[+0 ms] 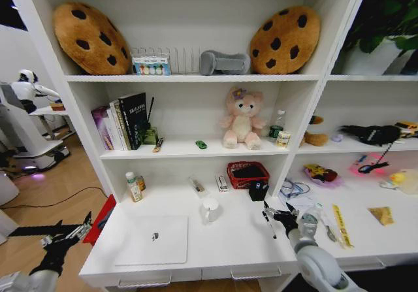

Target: Organize the objects on the table.

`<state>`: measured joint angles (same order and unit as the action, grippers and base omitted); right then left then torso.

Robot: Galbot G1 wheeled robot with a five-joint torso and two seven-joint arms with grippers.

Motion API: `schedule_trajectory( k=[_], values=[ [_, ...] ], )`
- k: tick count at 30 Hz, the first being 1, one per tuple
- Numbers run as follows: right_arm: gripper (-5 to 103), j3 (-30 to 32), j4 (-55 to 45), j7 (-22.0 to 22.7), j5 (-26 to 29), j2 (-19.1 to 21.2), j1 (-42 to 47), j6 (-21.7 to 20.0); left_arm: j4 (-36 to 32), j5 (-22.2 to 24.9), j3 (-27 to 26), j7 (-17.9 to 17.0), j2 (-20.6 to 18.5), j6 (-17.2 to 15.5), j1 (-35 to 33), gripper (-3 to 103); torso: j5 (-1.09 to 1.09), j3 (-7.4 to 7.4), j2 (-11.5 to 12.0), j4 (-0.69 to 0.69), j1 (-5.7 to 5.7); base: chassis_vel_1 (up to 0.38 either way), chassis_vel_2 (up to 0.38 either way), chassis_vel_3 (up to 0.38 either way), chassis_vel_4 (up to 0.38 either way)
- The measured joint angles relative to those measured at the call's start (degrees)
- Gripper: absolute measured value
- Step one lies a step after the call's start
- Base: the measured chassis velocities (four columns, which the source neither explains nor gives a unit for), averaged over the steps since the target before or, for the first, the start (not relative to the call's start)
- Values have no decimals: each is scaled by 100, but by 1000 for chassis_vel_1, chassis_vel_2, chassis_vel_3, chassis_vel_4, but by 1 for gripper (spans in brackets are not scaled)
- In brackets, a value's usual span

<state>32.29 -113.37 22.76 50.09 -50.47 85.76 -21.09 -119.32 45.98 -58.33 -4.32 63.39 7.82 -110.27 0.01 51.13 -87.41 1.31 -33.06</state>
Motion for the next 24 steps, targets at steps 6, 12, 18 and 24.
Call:
schedule_trajectory(
  k=[6, 12, 18, 24],
  values=[
    [100, -1, 158, 46, 721, 180, -406, -1032, 0, 0, 0, 0, 0, 0, 0, 100, -1, 0, 0, 0, 0, 0, 0, 0, 0],
    [100, -446, 430, 244, 1108, 296, -1073, -1587, 0, 0, 0, 0, 0, 0, 0, 100, 0, 1, 0, -1, 0, 0, 0, 0, 0],
    [100, -815, 686, 257, 1264, 406, -1444, -1821, 0, 0, 0, 0, 0, 0, 0, 100, -1, 1, 0, -1, 0, 0, 0, 0, 0],
    [100, -1092, 897, 241, 1237, 382, -1672, -1865, 0, 0, 0, 0, 0, 0, 0, 100, -1, 0, 0, -1, 0, 0, 0, 0, 0]
  ],
)
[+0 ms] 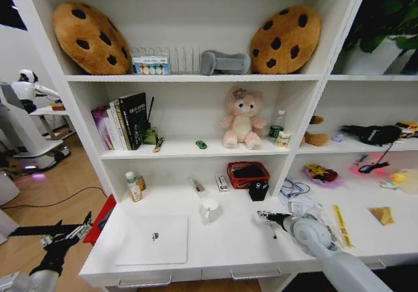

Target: Organize the objects on the table.

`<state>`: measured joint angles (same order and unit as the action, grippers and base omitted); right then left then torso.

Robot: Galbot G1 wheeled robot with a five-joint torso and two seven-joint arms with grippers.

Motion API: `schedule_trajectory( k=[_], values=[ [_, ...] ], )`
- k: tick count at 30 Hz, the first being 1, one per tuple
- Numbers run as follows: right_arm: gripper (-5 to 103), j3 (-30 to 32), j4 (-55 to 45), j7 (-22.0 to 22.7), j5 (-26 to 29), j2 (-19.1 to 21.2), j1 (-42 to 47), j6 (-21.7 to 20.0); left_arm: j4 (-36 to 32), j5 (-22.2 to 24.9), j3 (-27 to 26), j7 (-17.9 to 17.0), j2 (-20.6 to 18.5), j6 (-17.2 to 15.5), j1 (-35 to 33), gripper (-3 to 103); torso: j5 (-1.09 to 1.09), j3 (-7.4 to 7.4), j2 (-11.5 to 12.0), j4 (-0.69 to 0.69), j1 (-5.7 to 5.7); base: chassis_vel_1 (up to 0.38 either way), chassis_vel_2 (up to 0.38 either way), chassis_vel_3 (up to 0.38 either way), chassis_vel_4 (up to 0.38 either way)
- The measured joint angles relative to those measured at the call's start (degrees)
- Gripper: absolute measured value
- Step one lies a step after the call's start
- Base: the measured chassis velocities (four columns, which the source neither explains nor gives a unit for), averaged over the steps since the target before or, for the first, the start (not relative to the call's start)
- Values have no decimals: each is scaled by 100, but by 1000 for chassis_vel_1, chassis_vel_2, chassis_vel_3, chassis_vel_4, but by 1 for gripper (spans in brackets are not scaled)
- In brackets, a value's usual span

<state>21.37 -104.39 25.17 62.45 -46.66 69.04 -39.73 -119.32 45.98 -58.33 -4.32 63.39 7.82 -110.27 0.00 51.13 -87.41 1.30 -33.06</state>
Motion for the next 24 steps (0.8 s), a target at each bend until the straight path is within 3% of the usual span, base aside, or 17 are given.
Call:
schedule_trajectory(
  k=[5, 10, 11, 14, 24],
  values=[
    [100, -128, 56, 0, -55, 8, -157, 11, 0, 0, 0, 0, 0, 0, 0, 100, 0, 0, 0, 0, 0, 0, 0, 0, 0],
    [90, -183, 81, 13, -76, 15, -228, 16, 0, 0, 0, 0, 0, 0, 0, 100, -1, 0, 0, 0, 0, 0, 0, 0, 0],
    [78, -266, 131, 30, -97, 26, -298, 18, 0, 0, 0, 0, 0, 0, 0, 100, 0, 0, 0, 0, 0, 0, 0, 0, 0],
    [73, -321, 180, 42, -106, 29, -307, 18, 0, 0, 0, 0, 0, 0, 0, 100, 0, 0, 0, 0, 0, 0, 0, 0, 0],
    [30, -367, 315, 44, -197, -65, -246, 51, 0, 0, 0, 0, 0, 0, 0, 100, 0, 0, 0, 0, 0, 0, 0, 0, 0]
  ],
)
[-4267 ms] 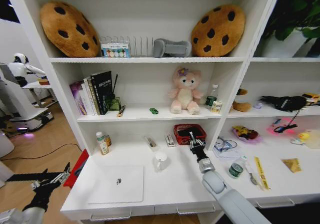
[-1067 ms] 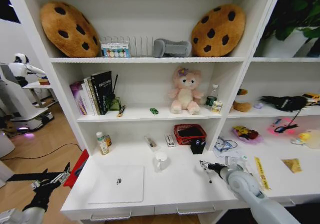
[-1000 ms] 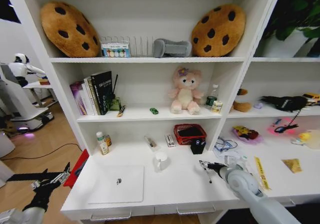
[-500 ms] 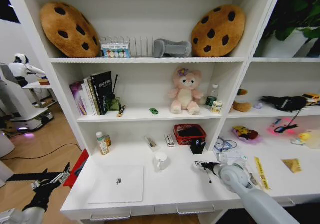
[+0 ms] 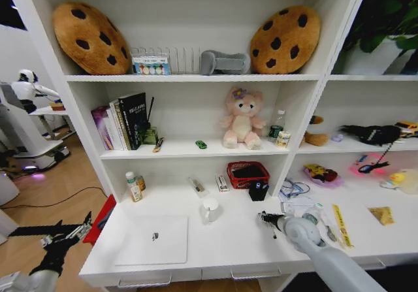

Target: Organize the objects on the table.

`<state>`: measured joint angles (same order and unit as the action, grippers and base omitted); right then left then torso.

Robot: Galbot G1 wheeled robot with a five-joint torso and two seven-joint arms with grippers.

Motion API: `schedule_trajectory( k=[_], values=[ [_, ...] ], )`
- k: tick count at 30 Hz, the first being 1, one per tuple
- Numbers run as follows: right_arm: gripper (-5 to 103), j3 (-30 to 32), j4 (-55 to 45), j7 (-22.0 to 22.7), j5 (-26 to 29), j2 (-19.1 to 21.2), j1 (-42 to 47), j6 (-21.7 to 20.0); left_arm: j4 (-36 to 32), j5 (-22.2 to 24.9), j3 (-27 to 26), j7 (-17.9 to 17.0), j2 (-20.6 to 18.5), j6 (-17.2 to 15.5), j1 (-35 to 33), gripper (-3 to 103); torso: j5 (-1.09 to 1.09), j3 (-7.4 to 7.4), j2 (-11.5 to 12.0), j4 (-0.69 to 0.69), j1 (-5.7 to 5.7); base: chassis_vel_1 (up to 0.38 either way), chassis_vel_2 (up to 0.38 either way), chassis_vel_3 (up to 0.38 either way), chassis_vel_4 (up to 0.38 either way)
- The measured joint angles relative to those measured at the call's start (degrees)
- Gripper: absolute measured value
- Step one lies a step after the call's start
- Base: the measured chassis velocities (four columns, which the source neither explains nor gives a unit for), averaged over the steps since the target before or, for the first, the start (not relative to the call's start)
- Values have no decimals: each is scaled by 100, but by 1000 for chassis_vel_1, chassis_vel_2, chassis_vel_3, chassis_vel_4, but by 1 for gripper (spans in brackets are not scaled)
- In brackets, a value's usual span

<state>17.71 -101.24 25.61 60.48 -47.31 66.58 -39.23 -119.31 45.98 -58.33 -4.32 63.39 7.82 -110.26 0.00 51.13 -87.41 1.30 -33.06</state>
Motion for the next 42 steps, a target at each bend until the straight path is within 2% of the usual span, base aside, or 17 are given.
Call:
schedule_trajectory(
  k=[2, 4, 5, 7, 11, 13, 14, 15, 16, 17, 20, 21, 22, 23, 29, 38, 42],
  values=[
    [30, 3, 2, 0, 0, -2, 2, 1, 0, 0, 0, 0, 0, 0, 0, 100, 0, 0, 0, 0, 0, 0, 0, 0, 0],
    [19, 17, 9, -1, 0, -4, 12, 2, 0, 0, 0, 0, 0, 0, 0, 100, 0, 0, 0, 0, 0, 0, 0, 0, 0],
    [19, 17, 9, -1, 0, -4, 12, 2, 0, 0, 0, 0, 0, 0, 0, 100, 0, 0, 0, 0, 0, 0, 0, 0, 0],
    [10, 67, -8, -1, -3, -5, 50, 19, 0, 0, 0, 0, 0, 0, 0, 100, 0, 0, 0, 0, 0, 0, 0, 0, 0],
    [10, 193, -189, -93, -325, -16, 153, 268, 0, 0, 0, 0, 0, 0, 0, 100, 0, 0, 0, 0, 0, 0, 0, 0, 0],
    [10, 271, -319, -259, -944, -44, 270, 695, 0, 0, 0, 0, 0, 0, 0, 100, 0, 0, 0, 0, 0, 0, 0, 0, 0],
    [10, 271, -319, -259, -944, -44, 270, 695, 0, 0, 0, 0, 0, 0, 0, 100, 0, 0, 0, 0, 0, 0, 0, 0, 0],
    [10, 287, -354, -339, -1291, -58, 310, 906, 0, 0, 0, 0, 0, 0, 0, 100, 0, 0, 0, 0, 0, 0, 0, 0, 0],
    [10, 319, -406, -486, -1991, -87, 362, 1378, 0, 0, 0, 0, 0, 0, 0, 100, 1, 0, 0, 1, 0, 0, 0, 0, 0],
    [10, 319, -406, -486, -1991, -87, 362, 1378, 0, 0, 0, 0, 0, 0, 0, 100, 1, 0, 0, 1, 0, 0, 0, 0, 0],
    [10, 242, -389, -597, -3075, -164, 262, 2394, 0, 0, 0, 0, 0, 0, 0, 100, 1, 0, 0, 1, 0, 0, 0, 0, 0],
    [10, 242, -389, -597, -3075, -164, 262, 2394, 0, 0, 0, 0, 0, 0, 0, 100, 1, 0, 0, 1, 0, 0, 0, 0, 0],
    [10, 136, -303, -593, -3343, -200, 96, 2717, 0, 0, 0, 0, 0, 0, 0, 100, -1, 0, 0, 1, 0, 0, 0, 0, 0],
    [10, 70, -243, -592, -3450, -223, -17, 2854, 0, 0, 0, 0, 0, 1, 0, 100, 0, 0, 0, 0, 0, 0, 0, 0, 0],
    [10, -352, 329, -634, -3745, -338, -878, 3308, 0, 0, 0, 0, 0, 0, 0, 100, 0, 0, 0, 0, 0, 0, 0, 0, 0],
    [10, -800, 1178, -674, -3609, -502, -1720, 3368, 0, 0, 0, 0, 0, 0, 0, 100, 0, 0, 0, 0, 0, 0, 0, 0, 0],
    [10, -1078, 1654, -693, -3348, -616, -2305, 3399, 0, 0, 0, 0, 0, 1, 0, 100, 0, 1, 0, 0, 0, 0, 0, 0, 0]
  ],
)
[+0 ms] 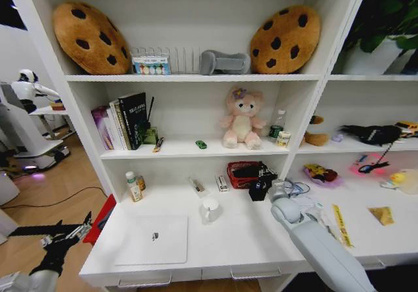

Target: Organize the objects on the table.

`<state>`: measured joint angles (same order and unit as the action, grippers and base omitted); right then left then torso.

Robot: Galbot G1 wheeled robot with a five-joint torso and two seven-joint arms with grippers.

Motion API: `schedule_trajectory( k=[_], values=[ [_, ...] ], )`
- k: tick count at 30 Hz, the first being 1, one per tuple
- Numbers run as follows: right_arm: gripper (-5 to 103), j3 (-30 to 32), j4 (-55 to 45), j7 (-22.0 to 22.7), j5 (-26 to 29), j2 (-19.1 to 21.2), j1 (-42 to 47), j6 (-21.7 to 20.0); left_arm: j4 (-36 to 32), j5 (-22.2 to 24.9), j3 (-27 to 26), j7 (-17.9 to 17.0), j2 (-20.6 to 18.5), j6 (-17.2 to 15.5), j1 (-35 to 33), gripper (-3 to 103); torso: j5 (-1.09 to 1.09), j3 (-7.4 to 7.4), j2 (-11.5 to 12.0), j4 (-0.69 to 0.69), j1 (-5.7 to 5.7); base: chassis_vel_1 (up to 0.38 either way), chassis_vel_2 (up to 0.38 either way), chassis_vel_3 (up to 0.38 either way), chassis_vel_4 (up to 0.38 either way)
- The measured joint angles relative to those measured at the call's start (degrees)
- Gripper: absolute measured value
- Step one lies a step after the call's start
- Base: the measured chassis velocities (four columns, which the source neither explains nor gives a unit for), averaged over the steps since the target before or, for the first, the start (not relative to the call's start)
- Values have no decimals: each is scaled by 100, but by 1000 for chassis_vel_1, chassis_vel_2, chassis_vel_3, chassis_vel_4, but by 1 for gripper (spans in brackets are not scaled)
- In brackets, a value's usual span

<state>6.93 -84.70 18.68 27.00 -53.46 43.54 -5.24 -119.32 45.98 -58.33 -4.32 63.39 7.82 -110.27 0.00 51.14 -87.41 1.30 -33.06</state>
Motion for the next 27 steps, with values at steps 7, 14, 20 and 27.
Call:
schedule_trajectory(
  k=[7, 14, 20, 27],
  values=[
    [10, -275, 424, 12, 104, -149, -511, 0, 0, 0, 0, 0, 0, 0, 0, 100, 0, 0, 0, -1, 0, 0, 0, 0, 0],
    [10, -378, 760, -115, -95, -274, -546, 210, 0, 0, 0, 0, 0, 0, 0, 100, -1, -1, 0, 0, 0, 0, 0, 0, 0],
    [10, -393, 1078, -243, -370, -416, -472, 538, 0, 0, 0, 0, 0, 0, 0, 100, 0, -1, -1, 0, 0, 0, 0, 0, 0],
    [10, -325, 1098, -260, -601, -404, -218, 817, 0, 0, 0, 0, 0, 0, 0, 100, 0, -1, -1, -1, 0, 0, 0, 0, 0]
  ],
)
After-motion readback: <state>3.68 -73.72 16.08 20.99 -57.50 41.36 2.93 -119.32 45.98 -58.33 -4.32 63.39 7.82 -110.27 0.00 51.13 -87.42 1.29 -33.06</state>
